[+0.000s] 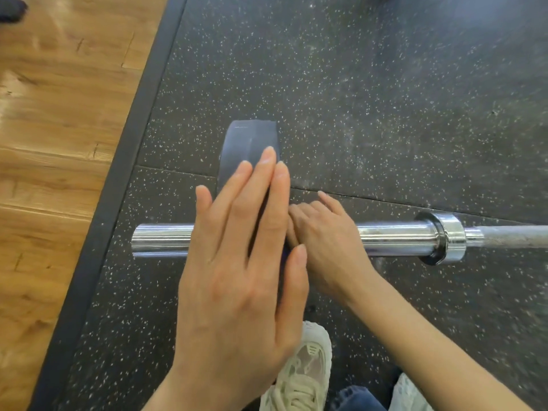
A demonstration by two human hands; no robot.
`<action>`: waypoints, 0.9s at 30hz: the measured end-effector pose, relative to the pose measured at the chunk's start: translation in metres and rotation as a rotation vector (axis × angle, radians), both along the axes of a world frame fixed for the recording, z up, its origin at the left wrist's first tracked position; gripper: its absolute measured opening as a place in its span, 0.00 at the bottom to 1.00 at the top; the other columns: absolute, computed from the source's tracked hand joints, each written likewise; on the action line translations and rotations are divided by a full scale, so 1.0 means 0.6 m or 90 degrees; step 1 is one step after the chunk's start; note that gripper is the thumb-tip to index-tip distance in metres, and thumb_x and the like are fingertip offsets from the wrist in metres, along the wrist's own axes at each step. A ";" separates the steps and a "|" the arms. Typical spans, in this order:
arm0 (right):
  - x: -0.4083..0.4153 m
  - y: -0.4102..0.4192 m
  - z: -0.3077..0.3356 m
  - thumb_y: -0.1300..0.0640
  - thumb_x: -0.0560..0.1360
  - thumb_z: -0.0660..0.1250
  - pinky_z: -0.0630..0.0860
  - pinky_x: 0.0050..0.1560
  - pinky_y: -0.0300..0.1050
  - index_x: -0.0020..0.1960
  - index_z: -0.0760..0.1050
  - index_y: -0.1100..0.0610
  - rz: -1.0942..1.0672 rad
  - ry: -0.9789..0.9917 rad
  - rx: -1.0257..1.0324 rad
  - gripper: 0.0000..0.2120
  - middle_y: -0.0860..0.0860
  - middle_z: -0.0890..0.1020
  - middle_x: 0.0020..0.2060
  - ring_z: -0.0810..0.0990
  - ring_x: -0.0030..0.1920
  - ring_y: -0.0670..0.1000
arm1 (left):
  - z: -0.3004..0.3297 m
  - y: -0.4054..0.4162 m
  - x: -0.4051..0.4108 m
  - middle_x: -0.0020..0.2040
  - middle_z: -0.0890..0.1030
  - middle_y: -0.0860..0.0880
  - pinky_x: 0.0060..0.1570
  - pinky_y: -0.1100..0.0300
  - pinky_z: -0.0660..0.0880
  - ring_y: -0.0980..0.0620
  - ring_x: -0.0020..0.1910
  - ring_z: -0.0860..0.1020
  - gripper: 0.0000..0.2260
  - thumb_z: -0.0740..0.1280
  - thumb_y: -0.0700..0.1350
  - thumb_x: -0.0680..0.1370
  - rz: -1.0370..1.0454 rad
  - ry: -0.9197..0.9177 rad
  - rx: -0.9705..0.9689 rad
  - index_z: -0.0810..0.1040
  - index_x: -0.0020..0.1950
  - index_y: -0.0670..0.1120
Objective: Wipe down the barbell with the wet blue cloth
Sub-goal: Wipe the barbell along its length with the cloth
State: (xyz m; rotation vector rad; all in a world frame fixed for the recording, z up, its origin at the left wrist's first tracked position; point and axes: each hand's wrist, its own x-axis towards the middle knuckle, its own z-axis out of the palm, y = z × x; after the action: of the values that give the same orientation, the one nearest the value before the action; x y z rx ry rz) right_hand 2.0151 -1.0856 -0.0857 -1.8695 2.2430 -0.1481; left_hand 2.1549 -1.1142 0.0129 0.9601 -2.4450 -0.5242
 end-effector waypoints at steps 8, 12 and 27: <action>0.016 0.025 -0.032 0.55 0.84 0.55 0.62 0.74 0.54 0.58 0.79 0.58 -0.067 0.018 -0.216 0.15 0.52 0.82 0.52 0.79 0.59 0.57 | 0.003 -0.030 -0.022 0.78 0.67 0.43 0.80 0.54 0.46 0.46 0.78 0.62 0.24 0.56 0.45 0.82 0.017 0.010 0.027 0.66 0.77 0.37; -0.021 0.038 -0.034 0.56 0.85 0.51 0.59 0.76 0.57 0.60 0.77 0.58 -0.150 0.045 -0.245 0.17 0.52 0.82 0.54 0.78 0.63 0.58 | 0.010 -0.065 -0.044 0.77 0.69 0.46 0.80 0.56 0.45 0.49 0.78 0.63 0.24 0.55 0.48 0.83 0.033 -0.002 0.053 0.68 0.77 0.39; -0.031 -0.035 -0.070 0.53 0.88 0.47 0.50 0.80 0.54 0.73 0.72 0.61 -0.078 0.050 -0.352 0.23 0.56 0.75 0.72 0.65 0.76 0.58 | -0.015 -0.068 -0.056 0.80 0.62 0.40 0.80 0.51 0.44 0.41 0.80 0.56 0.25 0.54 0.45 0.84 0.009 -0.067 -0.129 0.61 0.79 0.36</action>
State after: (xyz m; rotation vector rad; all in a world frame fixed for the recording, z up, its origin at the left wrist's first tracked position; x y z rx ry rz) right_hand 1.9967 -1.1065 -0.1274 -2.0015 2.5573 -0.8014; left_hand 2.1210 -1.1548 0.0038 0.9414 -2.5236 -0.2202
